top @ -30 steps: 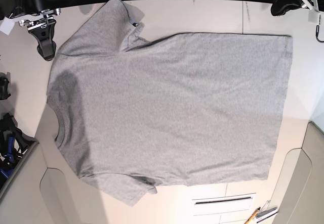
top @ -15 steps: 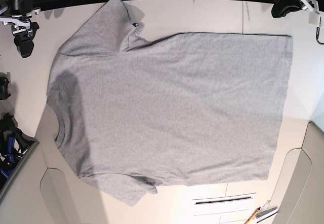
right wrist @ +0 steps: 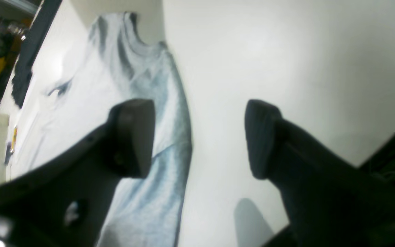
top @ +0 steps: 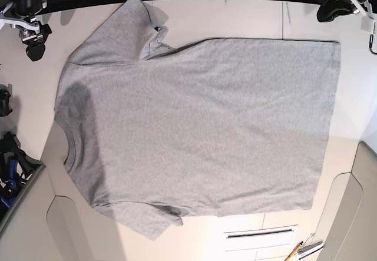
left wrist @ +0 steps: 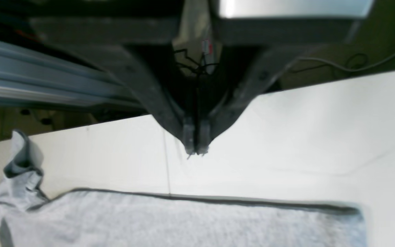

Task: Fold the T-shirt properly
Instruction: 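Move the right gripper down to the shirt's shoulder corner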

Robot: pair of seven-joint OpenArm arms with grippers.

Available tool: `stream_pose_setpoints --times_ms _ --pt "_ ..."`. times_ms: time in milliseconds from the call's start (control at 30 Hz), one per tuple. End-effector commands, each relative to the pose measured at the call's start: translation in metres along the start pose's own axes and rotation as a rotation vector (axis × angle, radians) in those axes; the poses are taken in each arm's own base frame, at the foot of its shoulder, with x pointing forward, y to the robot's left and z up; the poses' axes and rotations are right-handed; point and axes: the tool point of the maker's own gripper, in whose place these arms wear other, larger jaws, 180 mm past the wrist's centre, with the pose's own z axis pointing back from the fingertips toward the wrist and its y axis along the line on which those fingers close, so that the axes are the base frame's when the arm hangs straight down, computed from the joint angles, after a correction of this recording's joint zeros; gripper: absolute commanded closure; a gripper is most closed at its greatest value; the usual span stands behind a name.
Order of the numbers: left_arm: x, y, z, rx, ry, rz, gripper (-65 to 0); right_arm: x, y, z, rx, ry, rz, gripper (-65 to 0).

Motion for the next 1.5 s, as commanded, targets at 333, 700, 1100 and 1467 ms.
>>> stream_pose_setpoints --times_ms 333,700,1100,1467 --pt "0.004 -0.004 0.003 -0.020 -0.004 -0.003 0.0 -0.029 0.037 -0.033 0.051 0.088 0.160 -40.7" --pt "0.004 -0.004 0.003 -0.020 0.000 -0.003 0.0 -0.073 0.011 -0.069 0.007 0.208 0.062 -40.7" --pt "0.004 -0.004 0.003 -0.020 0.000 -0.002 0.0 -0.110 0.051 -0.071 0.132 0.328 0.100 -40.5" --pt "0.009 -0.007 0.004 -0.040 -0.028 0.033 0.0 -0.111 0.053 -0.071 0.136 0.332 0.100 0.0"
